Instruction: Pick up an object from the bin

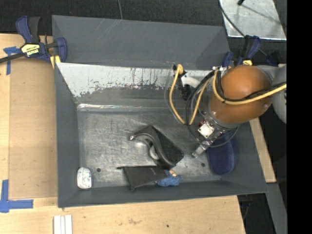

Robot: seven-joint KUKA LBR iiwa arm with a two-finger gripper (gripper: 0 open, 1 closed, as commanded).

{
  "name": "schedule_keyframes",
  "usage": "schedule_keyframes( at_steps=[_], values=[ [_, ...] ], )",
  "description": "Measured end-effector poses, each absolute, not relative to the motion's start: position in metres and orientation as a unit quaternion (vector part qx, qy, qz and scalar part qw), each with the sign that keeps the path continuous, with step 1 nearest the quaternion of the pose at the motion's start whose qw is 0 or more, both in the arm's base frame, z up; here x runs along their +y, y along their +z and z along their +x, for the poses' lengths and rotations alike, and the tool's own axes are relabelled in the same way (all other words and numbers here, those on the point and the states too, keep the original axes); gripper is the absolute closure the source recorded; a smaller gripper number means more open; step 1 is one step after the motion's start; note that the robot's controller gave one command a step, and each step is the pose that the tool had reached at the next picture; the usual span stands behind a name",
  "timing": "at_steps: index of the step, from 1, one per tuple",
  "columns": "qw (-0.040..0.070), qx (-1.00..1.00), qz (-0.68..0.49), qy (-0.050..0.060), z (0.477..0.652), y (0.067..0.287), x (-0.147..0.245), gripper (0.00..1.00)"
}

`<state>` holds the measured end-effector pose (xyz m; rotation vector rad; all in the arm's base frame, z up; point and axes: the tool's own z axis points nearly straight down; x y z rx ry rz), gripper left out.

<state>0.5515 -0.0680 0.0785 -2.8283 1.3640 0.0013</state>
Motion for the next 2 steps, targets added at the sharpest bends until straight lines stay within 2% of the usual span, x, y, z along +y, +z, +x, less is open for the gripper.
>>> schedule_keyframes(
  at_steps=[2],
  values=[
    [0.001, 0.438, -0.899, -0.001, 0.554, 0.149, -0.067, 1.00]
  ],
)
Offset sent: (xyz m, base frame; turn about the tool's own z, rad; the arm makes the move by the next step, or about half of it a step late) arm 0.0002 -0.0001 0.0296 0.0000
